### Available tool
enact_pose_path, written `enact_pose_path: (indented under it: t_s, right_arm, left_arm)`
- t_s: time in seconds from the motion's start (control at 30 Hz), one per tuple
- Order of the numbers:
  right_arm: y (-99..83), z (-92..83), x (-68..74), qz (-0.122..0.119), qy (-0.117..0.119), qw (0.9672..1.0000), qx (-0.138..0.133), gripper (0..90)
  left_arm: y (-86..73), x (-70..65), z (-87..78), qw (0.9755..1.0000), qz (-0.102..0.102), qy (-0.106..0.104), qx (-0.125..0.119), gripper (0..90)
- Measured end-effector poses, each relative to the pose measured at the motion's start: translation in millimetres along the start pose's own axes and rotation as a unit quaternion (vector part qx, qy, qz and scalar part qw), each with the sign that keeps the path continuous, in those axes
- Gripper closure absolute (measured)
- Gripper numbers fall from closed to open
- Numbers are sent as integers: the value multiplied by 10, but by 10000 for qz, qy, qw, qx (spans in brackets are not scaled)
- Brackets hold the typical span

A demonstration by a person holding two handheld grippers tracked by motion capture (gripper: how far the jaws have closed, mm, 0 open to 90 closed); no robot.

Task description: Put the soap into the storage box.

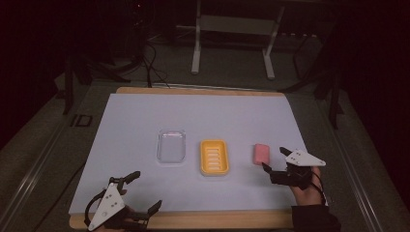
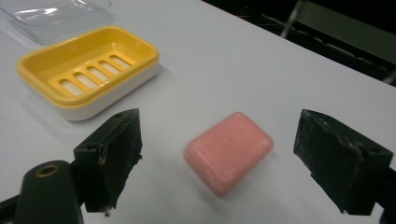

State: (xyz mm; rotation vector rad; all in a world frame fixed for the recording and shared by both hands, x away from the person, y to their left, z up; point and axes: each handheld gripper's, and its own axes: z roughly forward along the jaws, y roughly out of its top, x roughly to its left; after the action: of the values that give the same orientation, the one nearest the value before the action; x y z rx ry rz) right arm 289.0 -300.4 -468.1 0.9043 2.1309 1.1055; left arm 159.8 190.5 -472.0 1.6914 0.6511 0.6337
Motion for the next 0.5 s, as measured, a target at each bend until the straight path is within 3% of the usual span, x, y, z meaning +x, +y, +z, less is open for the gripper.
enact_pose_path:
  t_s: [0.17,0.2,0.33,0.37,0.47,0.5]
  right_arm:
    - [16,-21,-23,-5,-303,9995,10,139]
    - [21,-28,-42,49,-458,9989,0,139]
    - [26,-41,-74,232,-600,9979,83,139]
    - [37,-54,-82,375,-678,9969,138,138]
    - [48,-64,-90,453,-884,9948,209,138]
    - [51,-77,-106,595,-1126,9915,264,136]
  left_arm:
    - [-2,5,-1,10000,-7,40,12,3]
    - [-3,7,2,10000,-10,41,16,3]
    - [-9,5,11,10000,1,40,55,3]
    - [-9,4,11,10000,9,47,64,3]
    - [-10,3,13,10000,21,63,69,3]
    - [-11,2,14,9999,33,67,75,3]
